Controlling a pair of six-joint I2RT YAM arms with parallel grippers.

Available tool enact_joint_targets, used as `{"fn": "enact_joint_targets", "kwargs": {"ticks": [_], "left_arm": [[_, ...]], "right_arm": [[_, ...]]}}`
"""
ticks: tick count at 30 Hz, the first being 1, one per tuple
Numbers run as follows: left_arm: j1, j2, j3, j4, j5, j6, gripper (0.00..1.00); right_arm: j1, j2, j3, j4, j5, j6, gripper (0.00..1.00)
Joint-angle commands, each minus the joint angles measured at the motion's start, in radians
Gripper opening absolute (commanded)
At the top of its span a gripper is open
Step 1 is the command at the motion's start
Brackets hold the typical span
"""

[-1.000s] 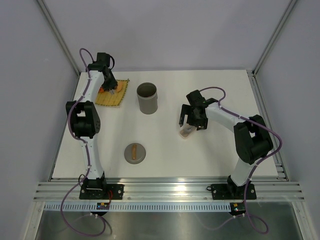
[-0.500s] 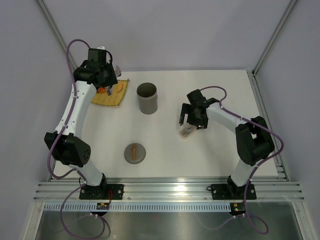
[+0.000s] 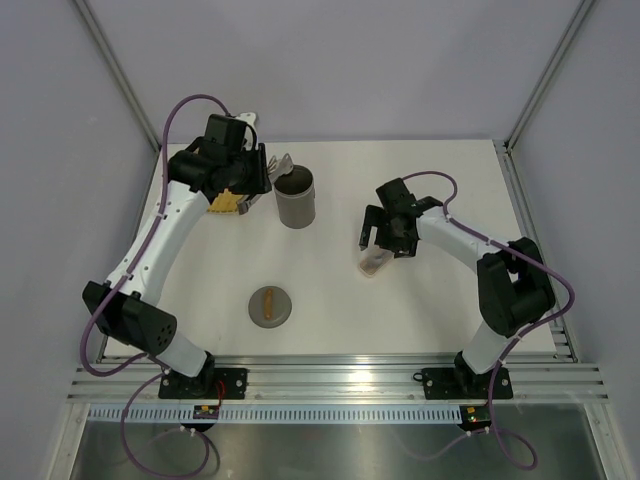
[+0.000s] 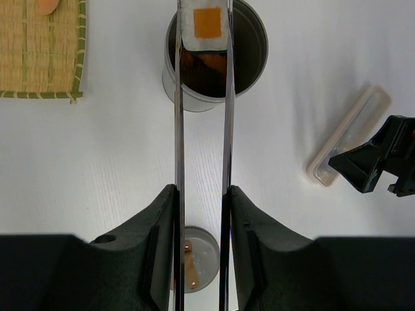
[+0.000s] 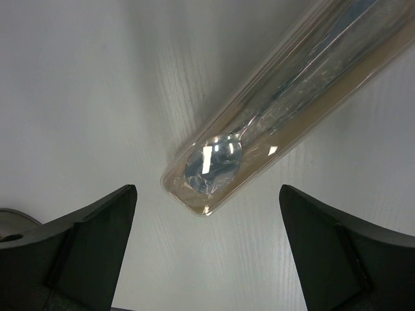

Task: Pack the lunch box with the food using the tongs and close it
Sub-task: Place the fake food in the packing box.

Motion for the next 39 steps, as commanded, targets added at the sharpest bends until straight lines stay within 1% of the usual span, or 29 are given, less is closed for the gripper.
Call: {"fn": "enact_joint_targets", "kwargs": {"ticks": [1, 6, 9, 10, 11, 13, 14, 19, 33, 36, 37, 39], "left_arm": [[-0.005, 0.01, 0.024, 0.046, 0.048, 0.001, 0.02], [-0.005, 0.021, 0.018, 0.037, 0.107, -0.001, 0.07], [-0.006, 0.026, 0.013, 0.027, 0.106, -0.002, 0.15], [-0.006, 0.027, 0.015, 0.024, 0.103, -0.004, 0.25], [-0.008, 0.026, 0.016, 0.021, 0.101, -0.007, 0.32], [-0.008, 0.021, 0.015, 0.023, 0.101, -0.01, 0.36], [-0.008, 0.016, 0.012, 0.03, 0.101, -0.011, 0.42], [-0.008, 0.004, 0.019, 0.03, 0.105, -0.01, 0.46], [-0.009, 0.001, 0.025, 0.035, 0.114, -0.011, 0.46], [-0.008, -0.002, 0.028, 0.032, 0.115, -0.01, 0.48], [-0.008, -0.004, 0.027, 0.032, 0.115, -0.01, 0.5], [-0.008, -0.005, 0.028, 0.03, 0.118, -0.008, 0.5]], "right_arm": [[0.011, -0.049, -0.012, 0.008, 0.02, 0.011, 0.99], [0.011, -0.069, -0.039, 0.014, 0.029, 0.02, 0.99], [0.011, -0.068, -0.038, 0.014, 0.028, 0.02, 1.0], [0.011, -0.068, -0.038, 0.014, 0.026, 0.02, 1.0], [0.011, -0.066, -0.036, 0.015, 0.025, 0.019, 0.99], [0.011, -0.062, -0.03, 0.012, 0.026, 0.016, 0.99], [0.011, -0.063, -0.029, 0.011, 0.028, 0.016, 0.99], [0.011, -0.062, -0.026, 0.012, 0.023, 0.016, 0.99], [0.011, -0.077, -0.035, 0.008, 0.028, 0.016, 1.0], [0.011, -0.079, -0.036, 0.009, 0.026, 0.019, 1.0], [0.011, -0.079, -0.036, 0.009, 0.028, 0.017, 1.0], [0.012, -0.08, -0.036, 0.009, 0.026, 0.019, 1.0]]}}
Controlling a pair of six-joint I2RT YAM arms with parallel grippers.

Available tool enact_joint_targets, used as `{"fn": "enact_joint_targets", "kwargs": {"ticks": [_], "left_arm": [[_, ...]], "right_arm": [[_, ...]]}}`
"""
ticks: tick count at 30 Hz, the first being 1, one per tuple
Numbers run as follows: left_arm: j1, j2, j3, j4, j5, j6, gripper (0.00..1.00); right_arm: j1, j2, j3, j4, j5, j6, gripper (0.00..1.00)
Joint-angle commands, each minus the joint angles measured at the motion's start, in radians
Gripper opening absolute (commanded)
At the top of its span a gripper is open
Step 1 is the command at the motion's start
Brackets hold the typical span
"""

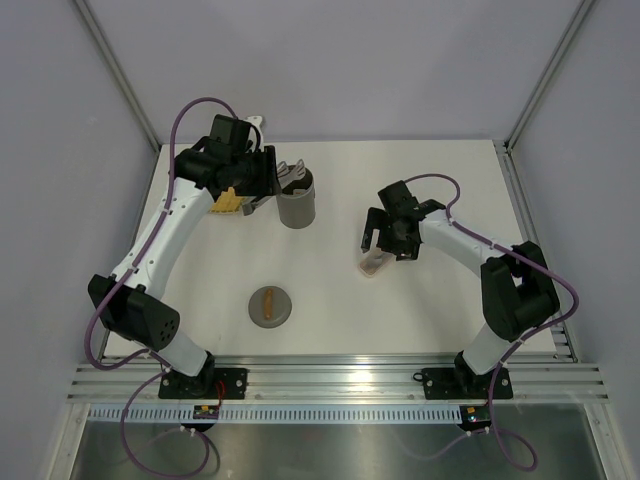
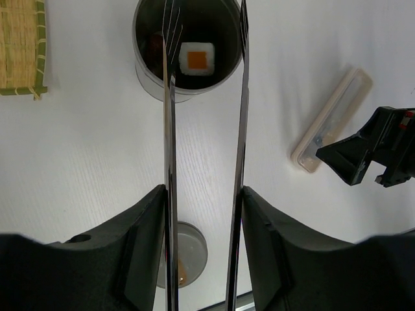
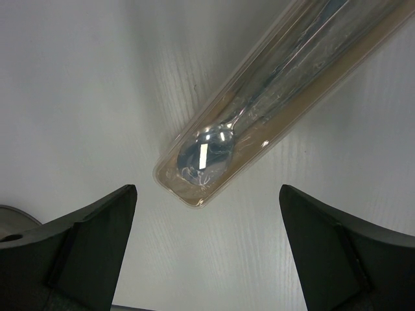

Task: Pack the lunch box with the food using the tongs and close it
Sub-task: Place the fake food in the packing box, then pick up the fake food from the plate.

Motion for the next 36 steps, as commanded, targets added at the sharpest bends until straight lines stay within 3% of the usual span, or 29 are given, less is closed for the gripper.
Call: {"fn": "enact_joint_targets", "kwargs": {"ticks": [1, 4, 7, 8, 11, 20, 23, 25, 34, 36], "left_arm": [[-0.004, -0.042, 0.027, 0.032, 0.03, 0.0, 0.51], [-0.004, -0.045, 0.024, 0.033, 0.03, 0.0, 0.49], [-0.004, -0.054, 0.023, 0.037, 0.03, -0.001, 0.31], [-0.004, -0.059, 0.026, 0.038, 0.024, -0.001, 0.2], [-0.004, -0.083, 0.035, 0.043, 0.0, 0.002, 0.11], [0.038, -0.096, 0.133, -0.011, -0.146, 0.025, 0.13], [0.136, -0.071, 0.116, -0.019, -0.067, 0.017, 0.19], [0.177, -0.03, 0.107, -0.019, -0.13, 0.023, 0.23], [0.229, 0.176, 0.136, 0.015, -0.254, 0.037, 0.26], [0.234, 0.216, 0.158, 0.012, -0.266, 0.037, 0.31]], "right_arm": [[0.011, -0.045, -0.001, 0.007, 0.02, 0.01, 1.0], [0.012, -0.047, -0.001, 0.005, 0.022, 0.01, 0.99], [0.011, -0.052, -0.004, 0.005, 0.023, 0.012, 1.0], [0.011, -0.052, -0.007, 0.007, 0.023, 0.012, 1.0], [0.011, -0.056, -0.009, 0.007, 0.023, 0.012, 0.99], [0.011, -0.058, -0.013, 0.01, 0.022, 0.01, 1.0], [0.011, -0.053, -0.012, 0.01, 0.018, 0.01, 0.99], [0.011, -0.05, -0.01, 0.012, 0.014, 0.007, 1.0], [0.011, -0.029, 0.013, 0.005, -0.003, -0.011, 0.99], [0.011, -0.026, 0.017, 0.005, -0.011, -0.016, 0.99]]}}
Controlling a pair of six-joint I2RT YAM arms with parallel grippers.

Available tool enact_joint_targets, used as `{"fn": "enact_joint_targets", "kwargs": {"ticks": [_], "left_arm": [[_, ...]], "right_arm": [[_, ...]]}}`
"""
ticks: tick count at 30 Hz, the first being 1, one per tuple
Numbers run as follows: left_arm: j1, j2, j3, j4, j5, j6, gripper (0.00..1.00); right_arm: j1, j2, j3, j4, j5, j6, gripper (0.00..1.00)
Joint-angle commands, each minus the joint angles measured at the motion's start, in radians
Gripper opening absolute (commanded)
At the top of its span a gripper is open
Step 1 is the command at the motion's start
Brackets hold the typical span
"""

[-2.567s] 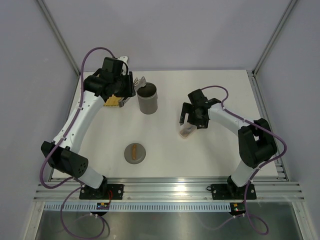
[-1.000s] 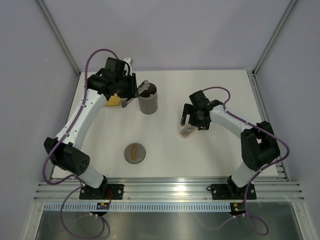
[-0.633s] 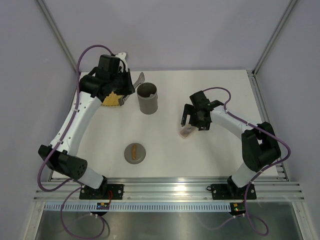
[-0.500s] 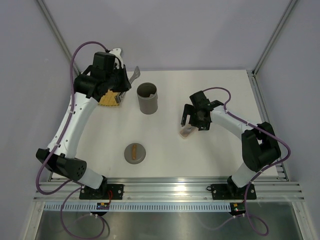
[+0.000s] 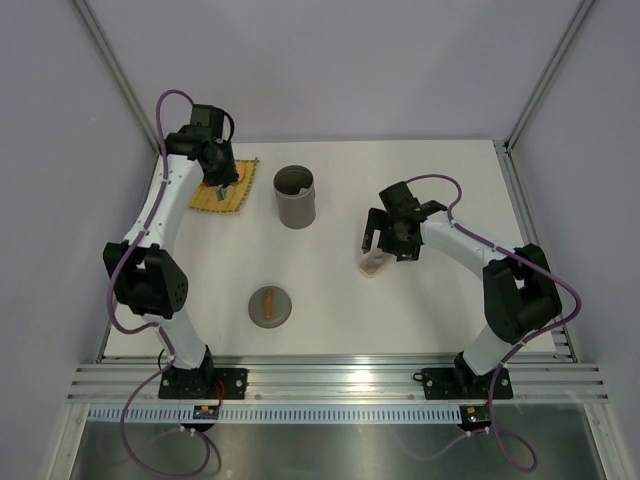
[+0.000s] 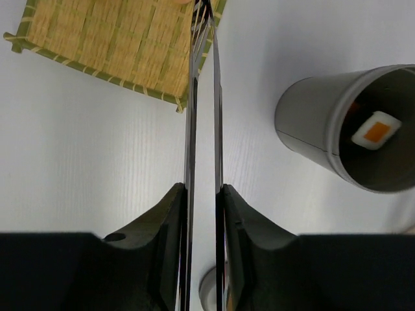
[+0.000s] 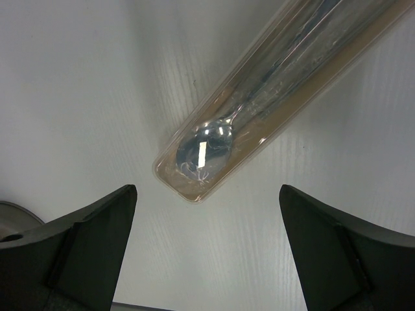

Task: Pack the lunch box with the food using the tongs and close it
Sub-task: Pick up the fake food from the plate.

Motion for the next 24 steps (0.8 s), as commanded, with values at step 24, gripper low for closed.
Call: {"fn": "enact_joint_targets", "kwargs": {"ticks": [24], "left_arm": [[0.042, 0.326, 0.269, 0.095, -0.061, 0.102, 0.49]], "right_arm": [[0.012, 0.033, 0.062, -0.017, -0.028, -0.05, 1.0]]}}
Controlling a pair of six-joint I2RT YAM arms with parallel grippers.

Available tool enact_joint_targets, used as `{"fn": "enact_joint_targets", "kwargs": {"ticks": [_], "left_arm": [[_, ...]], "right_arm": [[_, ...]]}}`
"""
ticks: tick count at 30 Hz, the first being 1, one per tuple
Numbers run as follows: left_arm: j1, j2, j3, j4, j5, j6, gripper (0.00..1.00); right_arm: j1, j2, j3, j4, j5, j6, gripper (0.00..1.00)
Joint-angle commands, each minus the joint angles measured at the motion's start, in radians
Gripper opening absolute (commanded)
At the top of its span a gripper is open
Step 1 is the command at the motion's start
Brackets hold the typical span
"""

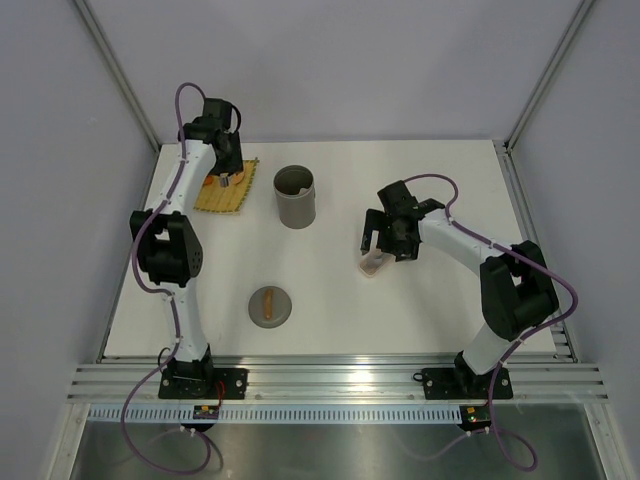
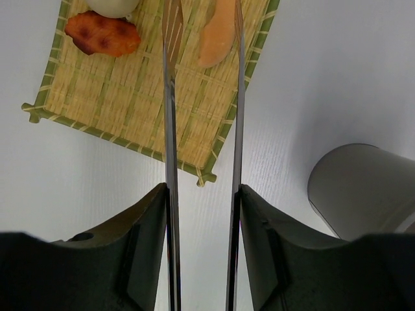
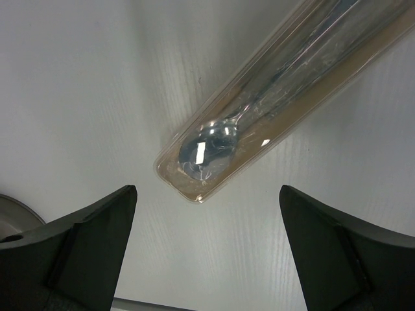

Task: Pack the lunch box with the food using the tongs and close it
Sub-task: Pick up the fake food from the plate.

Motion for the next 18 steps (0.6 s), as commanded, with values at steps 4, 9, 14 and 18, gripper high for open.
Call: {"fn": "enact_joint_targets", "kwargs": {"ticks": [4, 9, 14, 18], "left_arm": [[0.009, 0.034, 0.042, 0.04, 0.026, 0.023, 0.49], [0.01, 0.059, 0.033, 0.046, 0.04, 0.023, 0.52], [0.01, 0.079, 0.033, 0.047, 0.038, 0.03, 0.52], [0.012, 0.096, 0.031, 0.041, 0.029, 0.035, 0.55]], "right_arm": [[0.011, 0.015, 0.038, 0.002, -0.004, -0.011, 0.99], [0.012, 0.018, 0.037, 0.002, -0.004, -0.005, 0.99], [0.012, 0.022, 0.037, 0.002, -0.004, -0.001, 0.99], [0.011, 0.024, 0.04, 0.002, 0.001, 0.002, 0.99]]}}
